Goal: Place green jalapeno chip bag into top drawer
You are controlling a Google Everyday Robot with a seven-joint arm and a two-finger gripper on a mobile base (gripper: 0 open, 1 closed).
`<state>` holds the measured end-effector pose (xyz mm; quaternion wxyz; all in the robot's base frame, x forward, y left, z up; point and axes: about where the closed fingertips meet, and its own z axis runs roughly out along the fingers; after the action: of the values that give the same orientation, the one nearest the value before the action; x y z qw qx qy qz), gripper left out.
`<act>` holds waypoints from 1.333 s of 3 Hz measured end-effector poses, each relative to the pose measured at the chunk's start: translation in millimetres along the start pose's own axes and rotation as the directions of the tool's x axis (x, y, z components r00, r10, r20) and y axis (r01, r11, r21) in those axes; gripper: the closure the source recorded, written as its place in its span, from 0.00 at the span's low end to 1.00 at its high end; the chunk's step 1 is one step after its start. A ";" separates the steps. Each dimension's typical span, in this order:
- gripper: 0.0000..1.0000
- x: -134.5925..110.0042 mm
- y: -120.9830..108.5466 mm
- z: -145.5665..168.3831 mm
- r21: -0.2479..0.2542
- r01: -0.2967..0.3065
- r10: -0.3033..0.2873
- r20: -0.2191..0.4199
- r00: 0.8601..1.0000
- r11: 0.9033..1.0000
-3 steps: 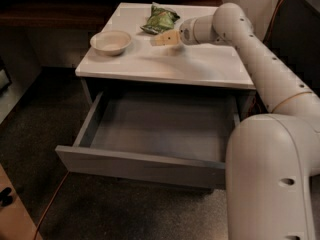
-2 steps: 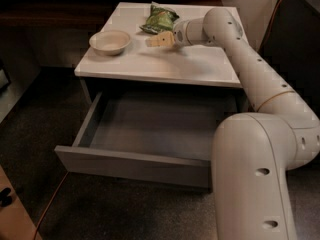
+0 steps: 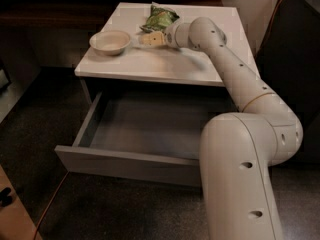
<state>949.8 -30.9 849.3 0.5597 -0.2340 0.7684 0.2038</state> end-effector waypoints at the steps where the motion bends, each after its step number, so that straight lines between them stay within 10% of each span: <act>1: 0.00 -2.5 -0.9 13.5 0.023 -0.005 0.005 0.031 1.000 1.000; 2: 0.00 -8.3 -15.4 25.3 0.081 0.009 -0.014 0.058 0.998 0.997; 4: 0.45 -25.5 -38.5 19.4 0.148 0.033 -0.046 0.086 0.995 0.988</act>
Offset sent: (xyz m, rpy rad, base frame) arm 0.0617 -0.0139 0.0112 -0.0194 -0.1242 -0.1588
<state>994.0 -47.5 866.0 0.6128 -0.1981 0.7509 0.1461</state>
